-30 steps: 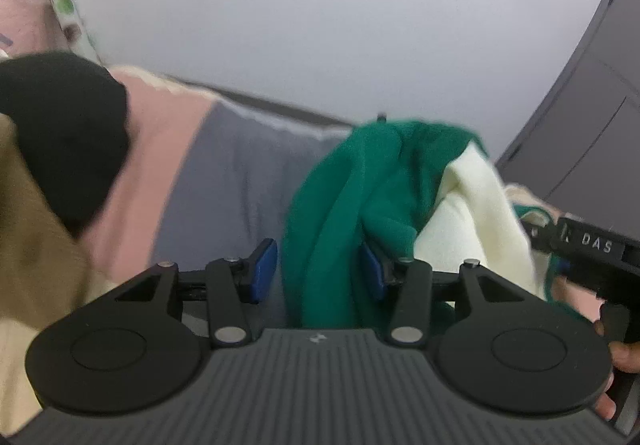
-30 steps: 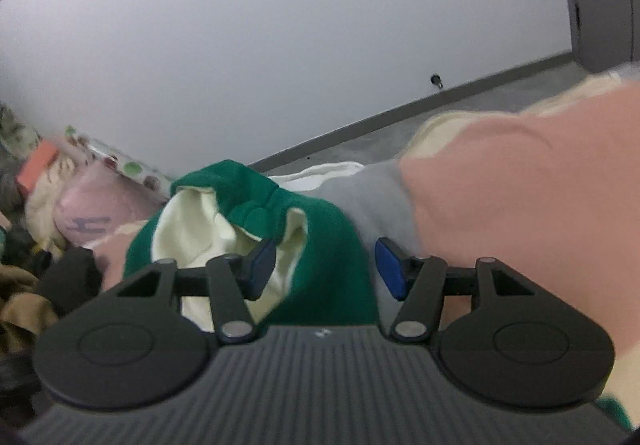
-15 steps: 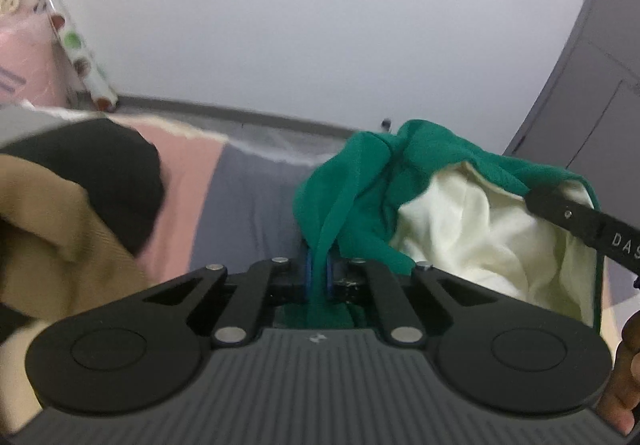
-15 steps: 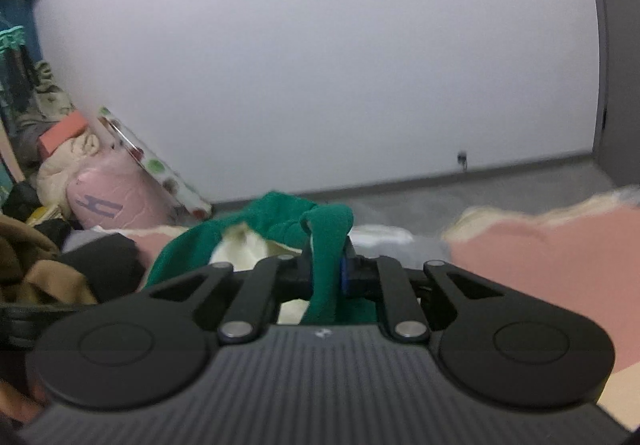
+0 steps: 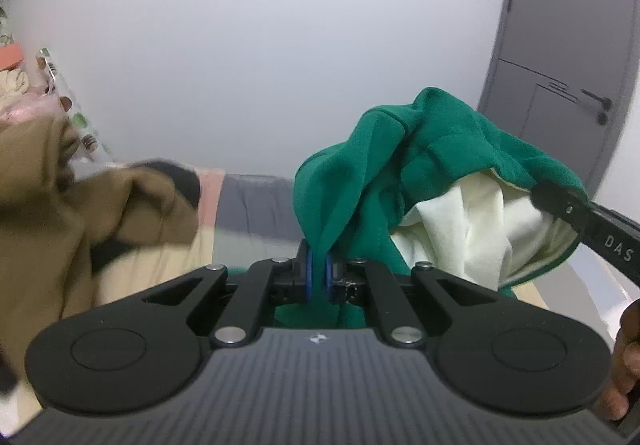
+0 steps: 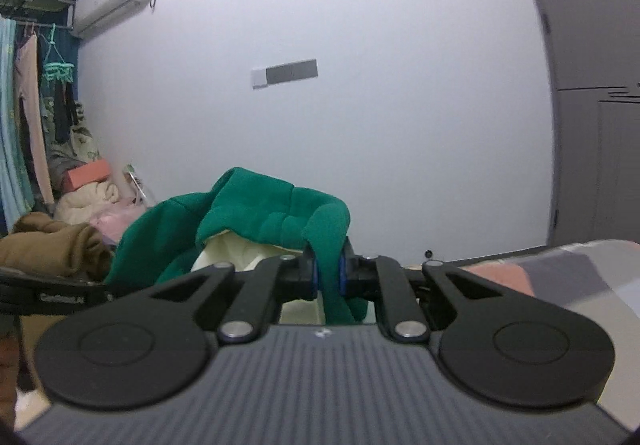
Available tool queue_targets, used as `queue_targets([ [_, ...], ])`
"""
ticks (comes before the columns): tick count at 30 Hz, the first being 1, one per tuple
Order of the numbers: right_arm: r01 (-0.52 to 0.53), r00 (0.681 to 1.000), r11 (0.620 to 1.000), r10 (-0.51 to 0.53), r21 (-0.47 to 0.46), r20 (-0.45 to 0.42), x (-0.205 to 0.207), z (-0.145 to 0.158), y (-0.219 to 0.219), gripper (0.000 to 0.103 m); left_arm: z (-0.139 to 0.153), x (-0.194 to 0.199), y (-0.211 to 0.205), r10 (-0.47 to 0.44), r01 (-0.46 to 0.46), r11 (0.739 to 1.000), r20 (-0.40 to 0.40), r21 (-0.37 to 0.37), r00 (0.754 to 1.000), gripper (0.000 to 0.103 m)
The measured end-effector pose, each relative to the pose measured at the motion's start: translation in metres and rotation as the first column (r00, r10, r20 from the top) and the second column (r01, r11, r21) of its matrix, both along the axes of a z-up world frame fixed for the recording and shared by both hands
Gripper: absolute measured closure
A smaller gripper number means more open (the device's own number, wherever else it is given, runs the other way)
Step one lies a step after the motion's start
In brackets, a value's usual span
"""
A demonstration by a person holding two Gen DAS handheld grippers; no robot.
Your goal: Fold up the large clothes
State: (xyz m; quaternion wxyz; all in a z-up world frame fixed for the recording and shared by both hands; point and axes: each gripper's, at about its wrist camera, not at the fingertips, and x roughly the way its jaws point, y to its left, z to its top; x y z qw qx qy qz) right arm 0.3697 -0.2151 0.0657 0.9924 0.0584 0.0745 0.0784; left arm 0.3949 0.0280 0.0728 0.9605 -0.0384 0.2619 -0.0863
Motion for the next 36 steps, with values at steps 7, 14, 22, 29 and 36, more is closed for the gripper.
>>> queue_targets([
  [7,-0.022,0.999,1.0,0.022,0.005,-0.031,-0.115,-0.053,-0.004,0.09,-0.064,-0.126,-0.006,0.005,-0.005,1.0,-0.061,-0.011,0.998,0.096],
  [14,-0.064,0.99,0.997,0.056,-0.054,-0.126,-0.175,-0.104,-0.004,0.088,-0.109,-0.183,0.005,0.013,-0.022,0.998,-0.122,-0.067,0.992,0.095],
  [22,-0.154,0.958,0.987,0.16,0.045,-0.24,-0.191,-0.115,-0.018,0.039,-0.113,-0.212,0.028,-0.05,0.031,0.982,-0.098,-0.186,0.994,0.048],
  [29,-0.223,0.942,0.968,0.245,0.117,-0.229,-0.226,-0.104,-0.012,0.031,-0.107,-0.236,0.047,-0.059,0.031,0.949,-0.082,-0.313,0.995,0.047],
  [36,-0.319,0.927,0.928,0.348,0.193,-0.142,-0.233,-0.085,-0.006,0.031,-0.094,-0.236,0.057,-0.049,0.034,0.955,-0.041,-0.295,0.998,0.047],
])
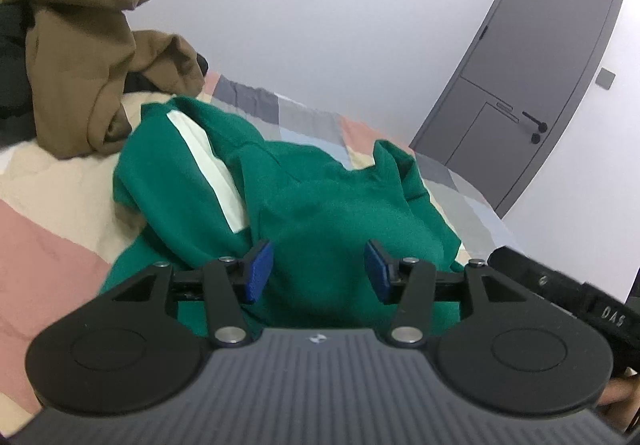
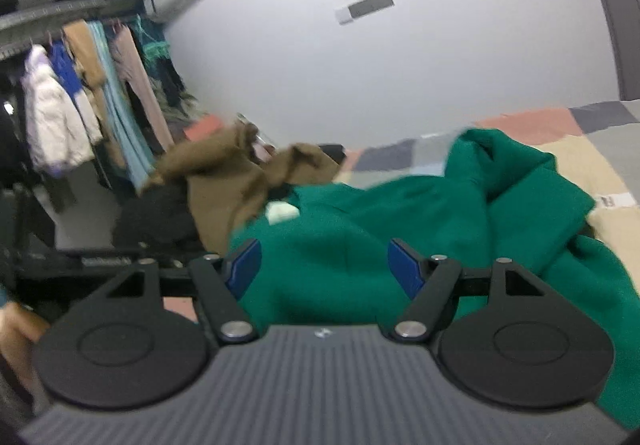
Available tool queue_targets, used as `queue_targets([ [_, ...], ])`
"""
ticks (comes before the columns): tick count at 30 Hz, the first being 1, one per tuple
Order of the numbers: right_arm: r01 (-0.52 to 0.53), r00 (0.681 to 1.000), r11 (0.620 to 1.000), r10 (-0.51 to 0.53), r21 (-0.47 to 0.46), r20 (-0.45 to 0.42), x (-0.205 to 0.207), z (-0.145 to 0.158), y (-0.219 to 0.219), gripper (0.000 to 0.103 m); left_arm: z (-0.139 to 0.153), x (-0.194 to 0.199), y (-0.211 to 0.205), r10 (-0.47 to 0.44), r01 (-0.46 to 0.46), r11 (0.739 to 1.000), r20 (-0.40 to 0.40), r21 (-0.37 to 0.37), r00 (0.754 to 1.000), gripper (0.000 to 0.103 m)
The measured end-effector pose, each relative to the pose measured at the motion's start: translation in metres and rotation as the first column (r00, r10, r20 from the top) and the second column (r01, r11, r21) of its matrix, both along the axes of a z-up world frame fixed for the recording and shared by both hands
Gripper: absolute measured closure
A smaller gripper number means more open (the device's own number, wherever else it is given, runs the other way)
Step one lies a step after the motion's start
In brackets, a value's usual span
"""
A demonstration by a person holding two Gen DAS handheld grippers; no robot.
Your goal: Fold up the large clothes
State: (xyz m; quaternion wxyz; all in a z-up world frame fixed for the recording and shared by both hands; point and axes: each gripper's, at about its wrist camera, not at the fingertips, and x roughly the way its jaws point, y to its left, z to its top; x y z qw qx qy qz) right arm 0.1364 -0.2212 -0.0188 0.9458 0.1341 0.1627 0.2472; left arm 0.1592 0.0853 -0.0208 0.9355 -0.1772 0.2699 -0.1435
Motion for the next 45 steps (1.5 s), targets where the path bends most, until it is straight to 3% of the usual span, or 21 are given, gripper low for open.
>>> queue_targets([
  [3,-0.006,1.0,1.0,0.006,0.03,0.019,0.006,0.003,0.002,0.031,0.001,0.001,0.003,0.003,-0.002,1.0,0.018,-0.01,1.0,0.047],
  [7,0.014,0.999,1.0,-0.015,-0.008,-0.051,0.033,-0.008,0.015,0.031,-0.012,0.016,-0.005,-0.004,0.004,1.0,-0.002,-0.014,1.0,0.047],
  [10,0.009,0.995,1.0,-0.012,-0.027,-0.099,0.048,-0.022,0.022,0.04,-0.025,0.029,-0.014,-0.01,0.011,1.0,-0.03,0.023,1.0,0.047],
  [13,-0.005,0.99,0.996,-0.008,-0.086,-0.144,0.057,-0.037,0.031,0.047,-0.038,0.042,-0.019,-0.019,0.021,0.999,-0.068,0.034,0.998,0.047],
  [18,-0.043,0.967,0.979,-0.009,-0.197,-0.255,0.067,-0.067,0.039,0.048,-0.06,0.056,-0.023,-0.027,0.039,0.996,-0.158,0.076,0.987,0.049],
  [25,-0.048,0.97,0.96,-0.022,-0.277,-0.242,0.067,-0.077,0.05,0.048,-0.082,0.065,-0.037,-0.02,0.058,0.982,-0.207,0.179,0.978,0.049],
  [29,-0.049,0.97,0.958,-0.022,-0.284,-0.24,0.068,-0.082,0.048,0.046,-0.082,0.065,-0.039,-0.024,0.063,0.979,-0.193,0.194,0.981,0.049],
  [34,-0.037,0.967,0.973,-0.023,-0.227,-0.254,0.064,-0.076,0.036,0.047,-0.065,0.05,-0.036,-0.011,0.04,0.981,-0.152,0.191,0.988,0.048],
  [40,0.038,0.974,0.964,-0.095,-0.263,-0.207,0.029,-0.052,0.018,0.046,-0.044,0.024,-0.032,0.017,0.011,0.975,-0.125,0.221,0.992,0.046],
  [45,0.09,0.968,0.96,-0.147,-0.265,-0.203,0.005,-0.032,-0.007,0.047,-0.036,0.008,-0.021,0.049,-0.02,0.979,-0.14,0.204,0.989,0.042],
])
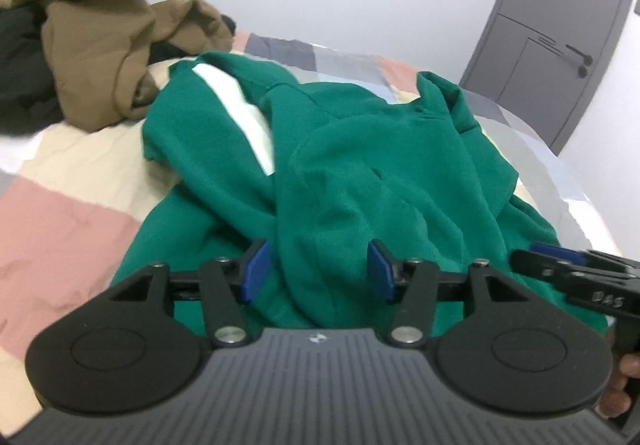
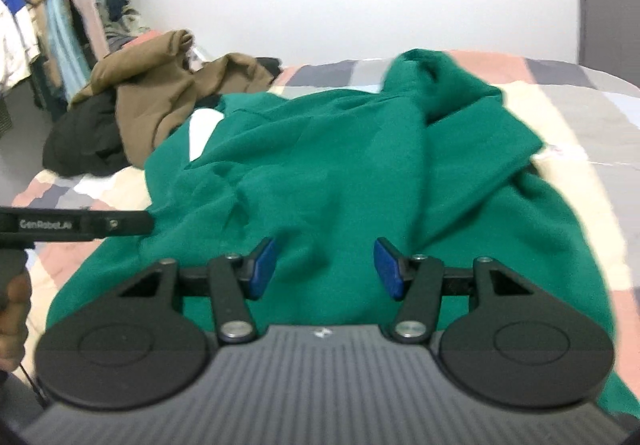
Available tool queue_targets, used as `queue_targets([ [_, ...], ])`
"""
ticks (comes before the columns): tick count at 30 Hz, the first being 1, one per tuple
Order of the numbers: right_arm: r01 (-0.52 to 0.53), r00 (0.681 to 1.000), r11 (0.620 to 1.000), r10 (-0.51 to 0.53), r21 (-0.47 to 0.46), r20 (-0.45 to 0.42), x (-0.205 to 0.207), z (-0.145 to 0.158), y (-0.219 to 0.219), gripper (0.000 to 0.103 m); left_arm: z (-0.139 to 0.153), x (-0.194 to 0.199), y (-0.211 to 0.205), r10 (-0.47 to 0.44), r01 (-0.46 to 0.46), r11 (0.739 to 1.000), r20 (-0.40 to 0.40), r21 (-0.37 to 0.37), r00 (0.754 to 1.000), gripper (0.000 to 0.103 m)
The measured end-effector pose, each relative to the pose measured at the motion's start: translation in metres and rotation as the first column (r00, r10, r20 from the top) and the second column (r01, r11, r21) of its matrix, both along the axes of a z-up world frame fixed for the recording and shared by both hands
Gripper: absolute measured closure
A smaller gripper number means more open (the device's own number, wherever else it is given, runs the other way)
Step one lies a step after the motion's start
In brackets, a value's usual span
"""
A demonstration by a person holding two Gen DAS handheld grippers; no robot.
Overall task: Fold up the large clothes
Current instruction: 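Grasp the hoodie hem with both tools, then lift the hem with both tools and fold it toward the collar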
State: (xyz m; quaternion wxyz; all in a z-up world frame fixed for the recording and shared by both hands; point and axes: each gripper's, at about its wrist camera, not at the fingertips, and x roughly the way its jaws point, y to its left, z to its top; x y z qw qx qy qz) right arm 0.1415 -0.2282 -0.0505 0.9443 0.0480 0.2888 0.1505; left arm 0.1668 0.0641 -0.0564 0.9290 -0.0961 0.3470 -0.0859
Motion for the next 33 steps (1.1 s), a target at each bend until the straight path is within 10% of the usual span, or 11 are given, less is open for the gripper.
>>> queue_targets([
  [9,0.253,0.963,0.967,-0.251,0.008,-0.096,-0.024,0.004,-0.077,0.04,-0.002,-0.013,0.036,0.117,-0.118,0.993,-0.065,-0.023,0.991,0.034],
  [11,0.331,0.936,0.943,-0.327,0.015,-0.129,-0.025,0.0,-0.096,0.02,-0.004,-0.012,0.05,0.16,-0.165,0.985,-0.094,-0.041,0.983,0.032],
  [20,0.602,0.764,0.771,-0.481,0.207,-0.43,-0.015,-0.049,-0.172,0.016,-0.03,-0.009,0.111,0.326,-0.38,0.908,-0.27,-0.177,0.906,0.032],
  [26,0.523,0.803,0.796,-0.342,0.304,-0.488,-0.008,-0.06,-0.162,0.015,-0.047,-0.004,0.127,0.404,-0.475,0.867,-0.347,-0.15,0.846,0.032],
  [33,0.312,0.883,0.862,-0.108,0.4,-0.456,-0.002,-0.051,-0.133,0.014,-0.057,-0.002,0.116,0.338,-0.42,0.894,-0.382,-0.155,0.86,0.028],
])
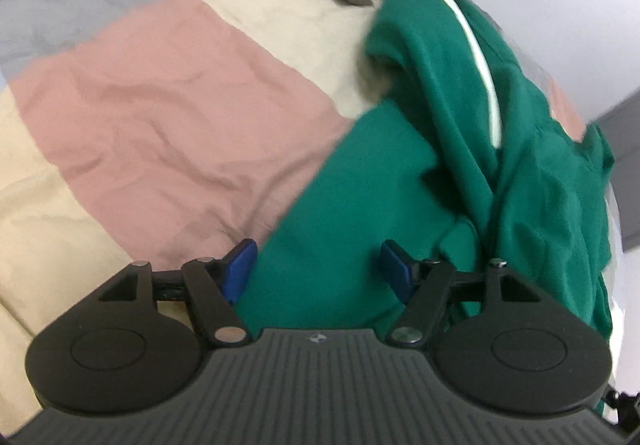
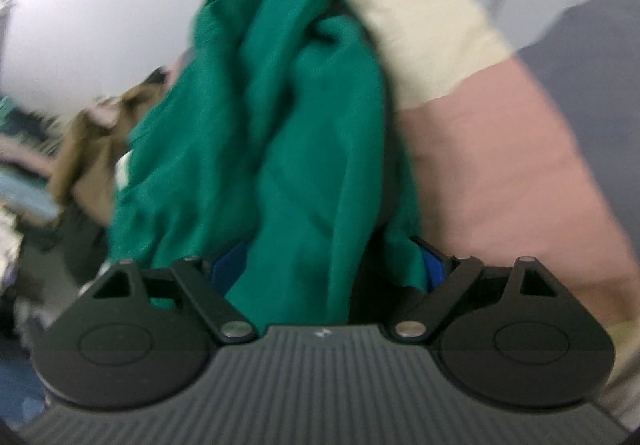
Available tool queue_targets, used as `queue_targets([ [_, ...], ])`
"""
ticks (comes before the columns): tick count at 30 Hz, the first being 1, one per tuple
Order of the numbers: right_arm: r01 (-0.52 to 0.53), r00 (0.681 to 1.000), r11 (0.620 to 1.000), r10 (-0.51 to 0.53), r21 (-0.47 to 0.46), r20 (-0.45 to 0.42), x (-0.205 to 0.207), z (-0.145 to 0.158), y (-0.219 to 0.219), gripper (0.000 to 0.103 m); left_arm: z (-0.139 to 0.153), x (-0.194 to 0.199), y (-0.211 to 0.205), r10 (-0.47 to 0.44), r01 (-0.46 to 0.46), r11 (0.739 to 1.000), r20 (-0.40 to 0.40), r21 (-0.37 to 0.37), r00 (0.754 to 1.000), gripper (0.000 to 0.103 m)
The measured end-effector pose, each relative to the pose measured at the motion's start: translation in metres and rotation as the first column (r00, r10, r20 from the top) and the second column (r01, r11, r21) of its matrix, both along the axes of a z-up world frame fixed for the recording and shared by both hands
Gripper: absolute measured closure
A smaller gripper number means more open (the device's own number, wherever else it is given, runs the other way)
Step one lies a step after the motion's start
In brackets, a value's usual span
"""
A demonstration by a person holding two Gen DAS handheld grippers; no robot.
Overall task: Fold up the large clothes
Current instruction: 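Lift the hem with both tools and fold it toward the collar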
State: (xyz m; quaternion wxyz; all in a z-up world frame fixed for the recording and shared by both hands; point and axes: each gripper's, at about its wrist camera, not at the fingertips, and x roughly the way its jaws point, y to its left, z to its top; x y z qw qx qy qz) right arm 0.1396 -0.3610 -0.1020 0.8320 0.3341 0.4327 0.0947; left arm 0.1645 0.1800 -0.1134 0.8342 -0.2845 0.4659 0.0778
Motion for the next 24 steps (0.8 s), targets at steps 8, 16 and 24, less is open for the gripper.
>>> queue_targets([
  [8,0.032,0.999,0.96,-0.041,-0.277,-0.028,0.0,0.003,0.019,0.018,0.005,-0.008,-0.013,-0.101,0.105,0.99,0.045,-0.095,0.994,0.027],
  [16,0.028,0.996,0.96,-0.051,-0.28,-0.076,0.012,-0.009,0.018,0.015,-0.002,-0.003,-0.025,-0.176,0.18,0.966,0.041,-0.185,0.984,0.027],
  [24,-0.086,0.996,0.993,0.085,-0.081,-0.021,0.004,-0.005,0.025,0.014,-0.005,-0.004,-0.033,-0.204,0.216,0.952,0.076,-0.217,0.976,0.037],
])
